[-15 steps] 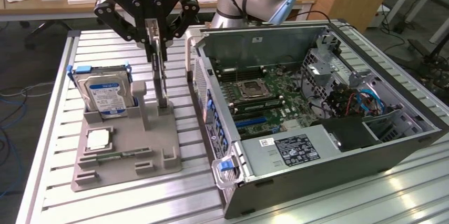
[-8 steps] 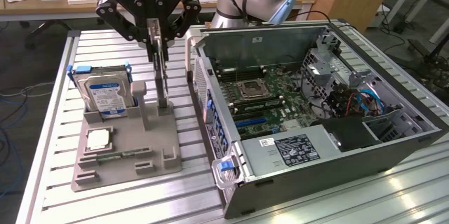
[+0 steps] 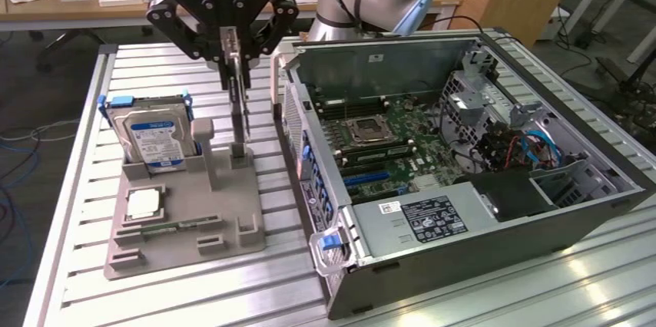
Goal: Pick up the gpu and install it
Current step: 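Pick up the gpu and move the gpu toward the slot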
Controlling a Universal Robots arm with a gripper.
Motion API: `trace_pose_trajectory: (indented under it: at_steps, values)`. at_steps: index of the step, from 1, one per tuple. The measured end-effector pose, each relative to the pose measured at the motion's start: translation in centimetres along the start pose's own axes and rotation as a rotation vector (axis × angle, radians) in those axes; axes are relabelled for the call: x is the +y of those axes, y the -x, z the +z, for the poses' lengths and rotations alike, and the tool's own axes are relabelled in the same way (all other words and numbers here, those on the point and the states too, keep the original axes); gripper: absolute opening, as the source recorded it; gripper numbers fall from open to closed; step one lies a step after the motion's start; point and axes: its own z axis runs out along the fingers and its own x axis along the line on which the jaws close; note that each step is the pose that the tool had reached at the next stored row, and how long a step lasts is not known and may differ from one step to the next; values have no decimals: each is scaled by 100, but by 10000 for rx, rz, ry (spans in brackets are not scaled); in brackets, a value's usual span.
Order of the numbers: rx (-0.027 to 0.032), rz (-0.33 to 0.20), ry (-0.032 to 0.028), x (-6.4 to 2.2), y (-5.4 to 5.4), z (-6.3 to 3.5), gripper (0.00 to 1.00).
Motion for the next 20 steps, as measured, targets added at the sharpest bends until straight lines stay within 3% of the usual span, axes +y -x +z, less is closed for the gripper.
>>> trace_pose_trajectory:
  at_steps: [20]
  values:
    - [0,0,0,5,101,3,27]
